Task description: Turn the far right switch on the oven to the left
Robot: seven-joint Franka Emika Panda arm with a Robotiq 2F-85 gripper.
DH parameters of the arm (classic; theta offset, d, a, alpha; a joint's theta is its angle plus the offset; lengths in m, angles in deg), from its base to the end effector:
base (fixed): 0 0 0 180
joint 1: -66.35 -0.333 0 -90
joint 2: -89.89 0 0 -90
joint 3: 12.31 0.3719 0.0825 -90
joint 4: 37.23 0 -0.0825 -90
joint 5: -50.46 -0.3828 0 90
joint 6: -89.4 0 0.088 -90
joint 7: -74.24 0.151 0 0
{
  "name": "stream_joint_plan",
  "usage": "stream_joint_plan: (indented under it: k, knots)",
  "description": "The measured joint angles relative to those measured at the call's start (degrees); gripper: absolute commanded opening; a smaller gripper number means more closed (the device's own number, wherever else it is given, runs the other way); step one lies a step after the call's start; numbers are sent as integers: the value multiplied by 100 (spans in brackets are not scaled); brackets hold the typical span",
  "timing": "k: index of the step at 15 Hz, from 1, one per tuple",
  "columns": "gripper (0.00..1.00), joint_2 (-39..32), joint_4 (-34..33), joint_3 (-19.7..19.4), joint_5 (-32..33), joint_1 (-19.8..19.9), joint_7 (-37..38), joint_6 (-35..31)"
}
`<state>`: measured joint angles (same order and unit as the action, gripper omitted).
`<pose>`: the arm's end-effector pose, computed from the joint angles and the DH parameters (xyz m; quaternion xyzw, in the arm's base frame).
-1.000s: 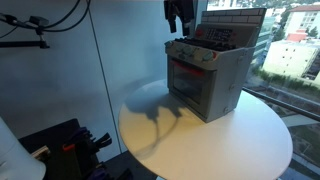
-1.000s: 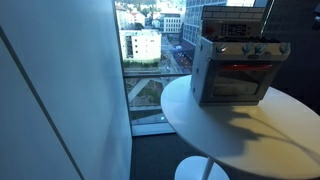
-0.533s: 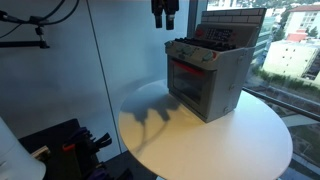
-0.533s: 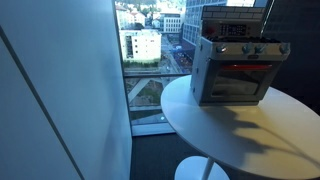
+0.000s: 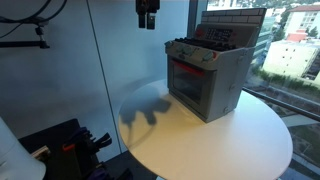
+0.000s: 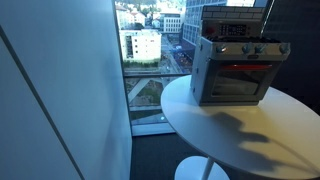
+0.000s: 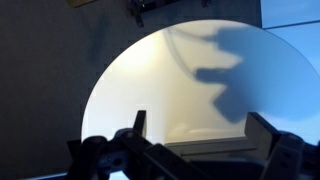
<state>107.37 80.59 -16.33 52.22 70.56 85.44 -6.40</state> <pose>0.4287 -0.0700 0.5671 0.9856 -0.1645 -0.0398 0.0058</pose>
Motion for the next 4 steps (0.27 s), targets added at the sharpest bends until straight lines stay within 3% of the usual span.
stream_joint_plan:
  k: [4]
  knots:
    - [100, 128, 164, 4, 0, 4, 0, 16]
